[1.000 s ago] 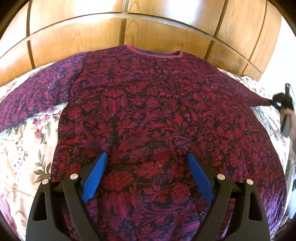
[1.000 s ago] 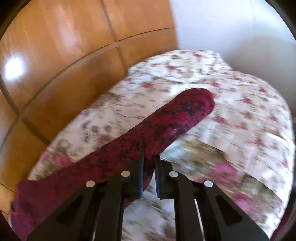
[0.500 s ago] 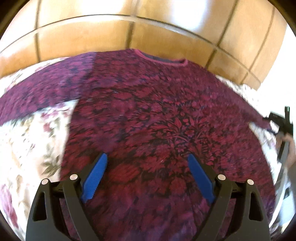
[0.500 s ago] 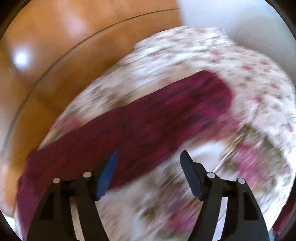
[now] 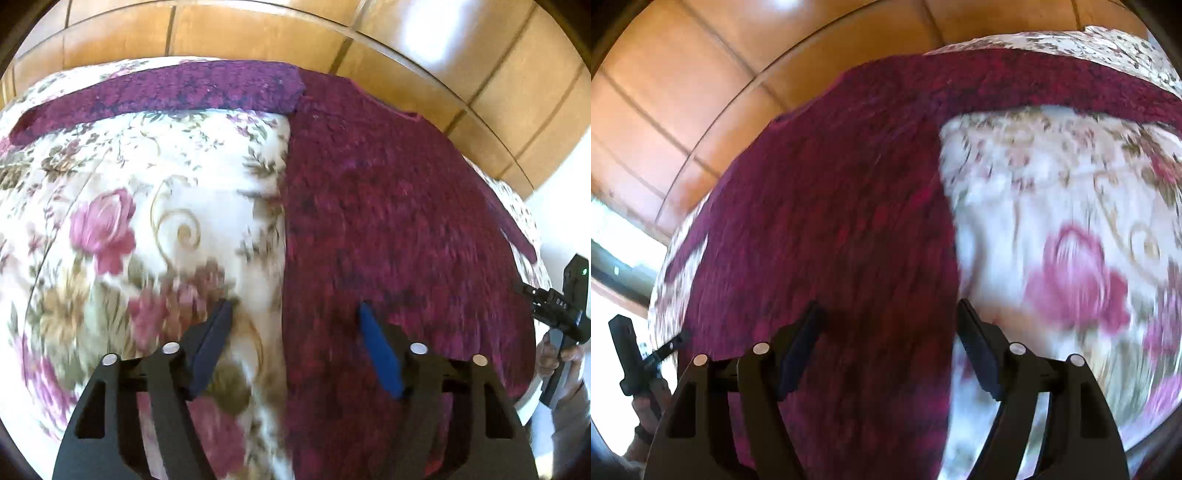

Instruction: Fold small clothes

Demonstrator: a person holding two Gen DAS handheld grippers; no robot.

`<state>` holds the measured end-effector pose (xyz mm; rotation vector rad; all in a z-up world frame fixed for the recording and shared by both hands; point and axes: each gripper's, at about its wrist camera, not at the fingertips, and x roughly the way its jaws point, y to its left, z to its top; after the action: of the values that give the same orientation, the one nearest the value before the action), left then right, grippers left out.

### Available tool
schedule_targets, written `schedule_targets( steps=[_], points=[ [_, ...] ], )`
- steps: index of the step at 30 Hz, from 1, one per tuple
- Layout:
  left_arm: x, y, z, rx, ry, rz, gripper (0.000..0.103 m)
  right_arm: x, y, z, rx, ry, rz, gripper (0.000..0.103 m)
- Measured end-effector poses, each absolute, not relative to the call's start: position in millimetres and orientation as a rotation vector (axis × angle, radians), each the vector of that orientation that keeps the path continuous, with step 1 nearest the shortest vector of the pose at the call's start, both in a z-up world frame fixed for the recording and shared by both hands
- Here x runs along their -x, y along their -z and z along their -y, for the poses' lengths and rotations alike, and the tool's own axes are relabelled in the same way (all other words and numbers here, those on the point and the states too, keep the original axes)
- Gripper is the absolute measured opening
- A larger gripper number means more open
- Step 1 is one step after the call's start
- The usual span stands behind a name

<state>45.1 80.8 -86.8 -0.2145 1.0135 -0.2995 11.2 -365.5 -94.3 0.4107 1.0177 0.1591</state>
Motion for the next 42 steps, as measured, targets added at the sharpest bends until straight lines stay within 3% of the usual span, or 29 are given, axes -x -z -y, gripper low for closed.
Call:
schedule_targets(
  steps=[2,4,6,8,15,17,19,20,22,30,35,42],
  points=[
    [-36.6,87.0,-77.9,0.21,0.334,-1.013,0.044,1.8,93.7,359.1,-0.378,-0.156,-1.027,0.061],
    [-31.7,86.7,-72.3,0.21,0.378,-1.017,0.022,13.4,92.1,356.2,-0.353,-0.14,-1.038,0.036],
    [-26.5,83.3,-69.1,0.182,0.381,-1.0,0.015,19.5,86.5,355.9,-0.36,-0.143,-1.035,0.018],
    [-21.5,80.1,-70.4,0.17,0.388,-0.991,0.013,30.4,77.2,349.2,-0.311,-0.142,-1.018,0.015],
    [-9.5,77.7,-81.9,0.158,0.388,-1.017,0.016,45.9,91.3,362.2,-0.316,-0.172,-1.073,0.015],
    [-11.1,68.8,-88.4,0.175,0.362,-0.995,0.025,41.1,89.2,369.1,-0.359,-0.181,-1.069,0.026],
    [-15.8,55.8,-95.7,0.202,0.351,-0.958,0.038,37.5,84.1,387.7,-0.387,-0.147,-1.038,0.043],
    [-21.2,45.8,-98.0,0.216,0.334,-0.921,0.044,37.3,81.9,396.7,-0.4,-0.133,-1.024,0.045],
    [-32.7,34.7,-96.3,0.228,0.328,-0.878,0.048,27.8,77.7,427.3,-0.477,-0.065,-0.972,0.05],
    [-85.0,31.9,-32.4,0.155,0.402,-0.849,0.048,-19.0,85.5,574.4,-0.839,0.242,-0.757,0.049],
    [-101.4,53.9,5.7,0.083,0.451,-0.921,0.048,-48.2,99.8,650.7,-1.029,0.415,-0.648,0.048],
    [-113.3,79.8,13.5,0.067,0.436,-0.958,0.05,-92.0,106.8,700.2,-1.056,0.536,-0.63,0.043]
  ],
)
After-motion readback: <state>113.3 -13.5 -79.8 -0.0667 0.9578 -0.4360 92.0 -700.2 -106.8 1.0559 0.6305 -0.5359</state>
